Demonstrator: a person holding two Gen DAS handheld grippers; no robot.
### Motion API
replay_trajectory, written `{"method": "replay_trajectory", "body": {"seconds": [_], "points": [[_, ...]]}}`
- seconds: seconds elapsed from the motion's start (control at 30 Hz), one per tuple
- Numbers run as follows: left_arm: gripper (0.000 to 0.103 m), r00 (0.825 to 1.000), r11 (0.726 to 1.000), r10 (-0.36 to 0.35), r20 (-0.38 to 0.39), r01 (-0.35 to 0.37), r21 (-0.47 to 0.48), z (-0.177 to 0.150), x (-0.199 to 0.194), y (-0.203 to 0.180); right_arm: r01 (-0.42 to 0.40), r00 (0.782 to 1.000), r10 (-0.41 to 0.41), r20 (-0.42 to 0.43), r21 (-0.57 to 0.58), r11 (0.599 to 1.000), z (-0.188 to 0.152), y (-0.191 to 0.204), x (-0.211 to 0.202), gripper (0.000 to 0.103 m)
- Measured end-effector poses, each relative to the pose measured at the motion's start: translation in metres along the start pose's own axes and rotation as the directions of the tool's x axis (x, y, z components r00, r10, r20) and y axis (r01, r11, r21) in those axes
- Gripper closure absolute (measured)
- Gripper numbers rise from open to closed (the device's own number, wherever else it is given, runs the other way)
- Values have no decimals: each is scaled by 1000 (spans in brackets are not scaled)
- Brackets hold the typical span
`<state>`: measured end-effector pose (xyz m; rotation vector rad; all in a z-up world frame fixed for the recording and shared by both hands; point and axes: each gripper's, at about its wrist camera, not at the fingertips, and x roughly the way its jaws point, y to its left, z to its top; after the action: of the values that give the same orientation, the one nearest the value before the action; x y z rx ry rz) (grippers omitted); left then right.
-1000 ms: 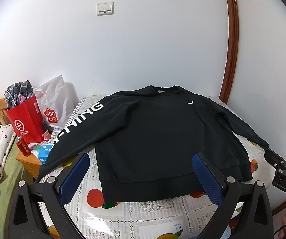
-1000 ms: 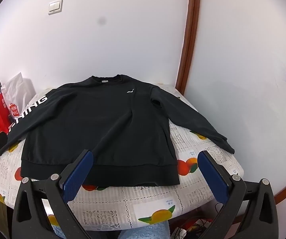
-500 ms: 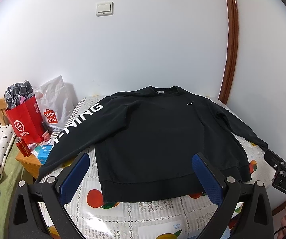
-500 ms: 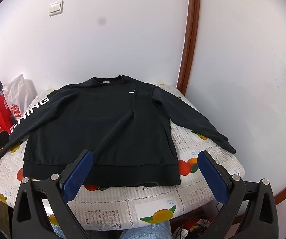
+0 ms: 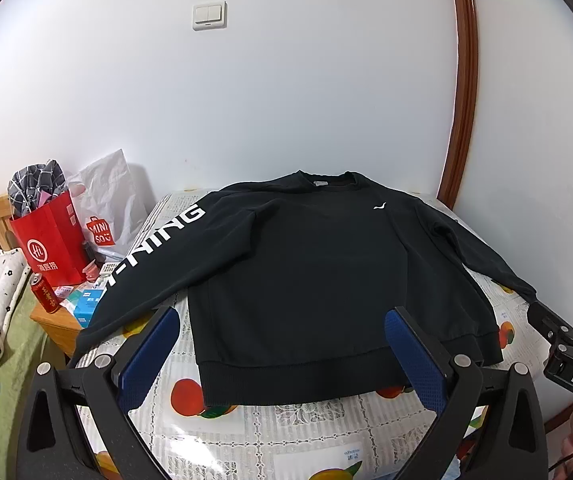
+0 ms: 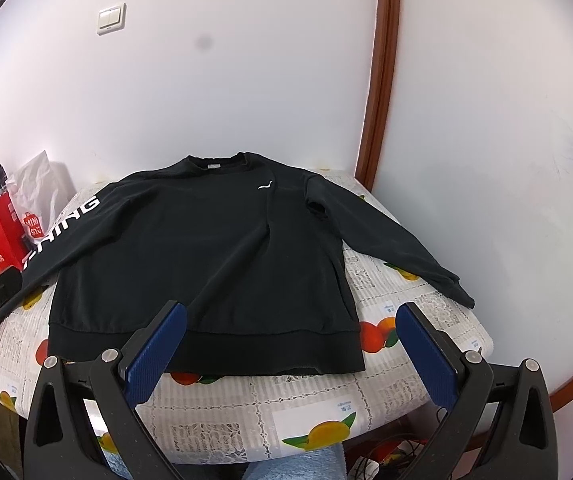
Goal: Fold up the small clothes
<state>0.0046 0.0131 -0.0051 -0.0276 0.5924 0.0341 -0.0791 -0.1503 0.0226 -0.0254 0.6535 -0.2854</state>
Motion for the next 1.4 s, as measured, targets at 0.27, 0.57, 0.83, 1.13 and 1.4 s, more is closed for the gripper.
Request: {"method": "replay_trajectory", "body": {"seconds": [0.27, 0.57, 0.83, 1.13, 1.4], "points": [[0, 1000, 1000, -5, -1, 5, -2, -2, 0, -1, 3, 1000, -3, -9, 5, 1000, 1, 0, 3, 0], [0, 1000, 1000, 2, 10, -2, -9, -2, -2, -1, 4, 1000, -4, 1, 5, 1000, -1, -1, 1, 0], [0, 1000, 1000, -24, 3, 24, -9, -1, 2, -2, 11, 1000, -11, -3, 3, 1000, -1, -1, 4, 0], [0, 1000, 999, -21, -16, 21, -35, 5, 16, 5, 10, 1000, -9, -9, 24, 1000, 5, -8, 15, 0], [0, 998, 995, -19, -56, 13, -97, 3, 52, 29, 23, 999, -22, -27, 35, 999, 9, -8, 41, 0]]}}
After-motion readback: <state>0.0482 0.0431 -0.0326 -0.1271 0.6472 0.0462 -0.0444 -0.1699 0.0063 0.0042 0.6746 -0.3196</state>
